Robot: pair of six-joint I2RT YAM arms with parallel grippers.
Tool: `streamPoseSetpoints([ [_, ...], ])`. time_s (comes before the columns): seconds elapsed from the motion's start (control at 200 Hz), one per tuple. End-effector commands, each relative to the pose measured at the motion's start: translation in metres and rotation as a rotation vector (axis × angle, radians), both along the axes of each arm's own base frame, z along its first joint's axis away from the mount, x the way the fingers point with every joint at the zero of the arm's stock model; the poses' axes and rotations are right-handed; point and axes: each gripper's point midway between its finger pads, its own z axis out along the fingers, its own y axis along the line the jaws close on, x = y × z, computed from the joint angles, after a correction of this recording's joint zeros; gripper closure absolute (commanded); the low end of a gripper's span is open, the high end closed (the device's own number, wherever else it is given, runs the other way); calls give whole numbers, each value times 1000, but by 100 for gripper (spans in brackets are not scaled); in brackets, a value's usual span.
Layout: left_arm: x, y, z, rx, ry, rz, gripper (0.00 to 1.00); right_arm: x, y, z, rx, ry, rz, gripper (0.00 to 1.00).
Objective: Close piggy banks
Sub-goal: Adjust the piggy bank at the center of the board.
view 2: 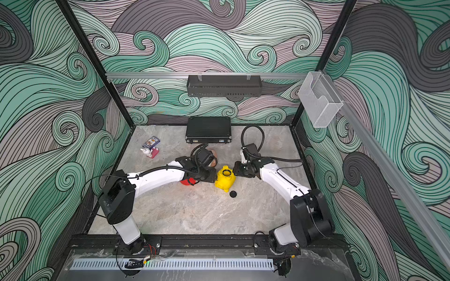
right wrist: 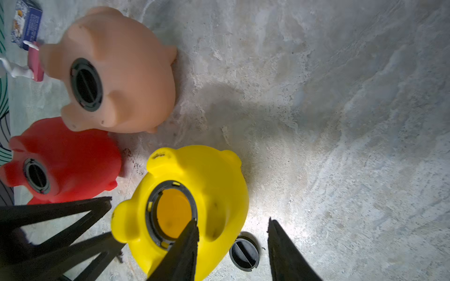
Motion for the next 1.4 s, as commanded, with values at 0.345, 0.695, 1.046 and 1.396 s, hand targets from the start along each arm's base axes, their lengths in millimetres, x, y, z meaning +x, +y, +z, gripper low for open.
streamPoseSetpoints([
  [0.345, -36, -14, 18, -133, 36, -89, 30, 45, 42, 19, 54, -70, 183, 38],
  [0.695, -39, -36, 1, -108, 80, -145, 28, 51, 46, -6, -28, -6, 243, 36],
  [1.046, -30, -27, -14, -5, 66, -129, 28, 42, 43, -30, -82, 81, 230, 38],
  [1.396, -23, -10, -24, 77, 54, -75, 32, 39, 15, -35, -171, 104, 114, 40],
])
